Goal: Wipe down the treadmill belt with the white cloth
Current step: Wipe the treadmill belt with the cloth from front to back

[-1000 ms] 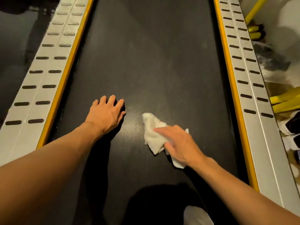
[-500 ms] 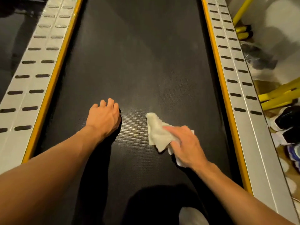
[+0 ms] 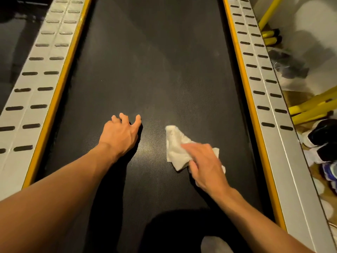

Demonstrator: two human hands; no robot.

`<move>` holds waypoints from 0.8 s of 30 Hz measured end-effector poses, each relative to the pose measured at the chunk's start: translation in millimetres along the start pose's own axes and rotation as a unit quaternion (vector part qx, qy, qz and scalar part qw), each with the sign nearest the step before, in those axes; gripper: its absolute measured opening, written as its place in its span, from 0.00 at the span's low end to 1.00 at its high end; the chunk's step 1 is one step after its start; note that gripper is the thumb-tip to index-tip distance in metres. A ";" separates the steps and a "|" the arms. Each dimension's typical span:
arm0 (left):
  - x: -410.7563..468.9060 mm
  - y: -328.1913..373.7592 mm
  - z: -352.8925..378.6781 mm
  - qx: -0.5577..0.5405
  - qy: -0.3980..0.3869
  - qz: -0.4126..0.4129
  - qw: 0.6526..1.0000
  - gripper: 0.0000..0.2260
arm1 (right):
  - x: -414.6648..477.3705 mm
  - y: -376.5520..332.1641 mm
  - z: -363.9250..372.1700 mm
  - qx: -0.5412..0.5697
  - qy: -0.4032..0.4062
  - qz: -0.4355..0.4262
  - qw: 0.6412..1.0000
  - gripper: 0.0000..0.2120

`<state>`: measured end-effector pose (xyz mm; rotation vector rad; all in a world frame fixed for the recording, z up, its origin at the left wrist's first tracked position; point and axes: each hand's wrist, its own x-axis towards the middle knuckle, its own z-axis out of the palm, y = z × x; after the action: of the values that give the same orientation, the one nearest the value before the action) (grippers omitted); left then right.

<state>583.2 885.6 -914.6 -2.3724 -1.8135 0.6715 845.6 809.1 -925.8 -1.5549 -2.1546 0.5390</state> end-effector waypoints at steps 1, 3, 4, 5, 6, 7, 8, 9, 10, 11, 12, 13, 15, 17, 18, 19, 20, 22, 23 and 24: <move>-0.6 -0.6 0.7 0.001 0.002 0.001 1.000 0.24 | 7.3 5.3 -7.0 -0.006 0.030 0.023 0.999 0.21; -1.4 -0.9 1.5 0.014 0.003 0.007 1.000 0.24 | 28.5 25.8 -23.8 -0.044 0.089 0.118 0.988 0.20; -1.4 -1.0 1.8 0.022 0.005 0.011 1.000 0.24 | 38.4 40.5 -31.9 -0.065 0.102 0.163 0.979 0.19; -0.9 -1.4 1.4 0.027 0.006 0.015 1.000 0.25 | 44.1 52.7 -37.6 -0.079 0.102 0.193 0.973 0.19; -0.3 -2.1 1.0 0.028 0.007 0.017 0.999 0.24 | 44.3 58.5 -39.6 -0.088 0.099 0.208 0.969 0.18; 0.8 -3.2 1.1 0.028 0.010 0.019 0.999 0.24 | 40.1 56.7 -37.4 -0.092 0.092 0.207 0.970 0.18; 1.8 -4.1 0.9 0.028 0.015 0.019 0.999 0.24 | 31.0 50.4 -30.1 -0.088 0.082 0.188 0.975 0.18; 2.6 -4.8 1.5 0.029 0.020 0.019 0.999 0.24 | 18.3 39.5 -20.4 -0.075 0.063 0.160 0.982 0.19; 2.4 -5.3 2.0 0.027 0.021 0.019 0.999 0.23 | 3.9 27.0 -9.5 -0.056 0.035 0.122 0.990 0.20; 1.8 -5.3 2.9 0.021 0.021 0.019 0.999 0.23 | -9.9 12.4 -1.9 -0.029 -0.001 0.071 0.997 0.21; 1.2 -5.6 3.4 0.014 0.022 0.019 0.999 0.24 | -20.3 0.5 2.9 -0.004 -0.034 0.014 0.999 0.22; 1.0 -6.4 4.8 0.005 0.022 0.019 1.000 0.24 | -25.2 -5.7 4.1 0.015 -0.055 -0.032 0.998 0.23; 1.5 -9.2 7.6 -0.024 0.027 0.013 0.999 0.24 | -11.3 -4.5 -2.8 0.031 -0.025 -0.041 0.998 0.22; 0.6 -12.9 8.9 -0.048 0.032 0.010 0.998 0.24 | 17.7 9.5 -12.5 0.009 0.058 0.036 0.998 0.21; -0.7 -14.3 8.3 -0.060 0.030 0.010 0.998 0.24 | 32.3 19.7 -17.4 -0.006 0.086 0.079 0.993 0.20; -1.9 -15.5 7.3 -0.073 0.025 0.010 0.997 0.23 | 43.7 29.2 -19.9 -0.020 0.099 0.114 0.988 0.20; -2.8 -17.4 5.0 -0.091 0.022 0.008 0.996 0.23 | 49.8 35.3 -19.1 -0.029 0.099 0.138 0.985 0.20; -2.4 -24.3 -0.2 -0.140 0.027 0.000 0.990 0.20 | 47.0 31.7 -7.5 -0.037 0.082 0.135 0.987 0.19; -1.9 -29.8 -1.0 -0.169 0.025 -0.005 0.985 0.19 | 37.6 22.2 2.0 -0.041 0.062 0.099 0.992 0.19; -2.6 -36.5 -1.8 -0.202 0.020 -0.010 0.979 0.19 | 24.8 8.0 12.0 -0.038 0.027 0.050 0.998 0.19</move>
<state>550.6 894.3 -900.4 -2.5736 -2.1250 0.2665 838.3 834.4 -937.4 -1.7059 -2.0871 0.4460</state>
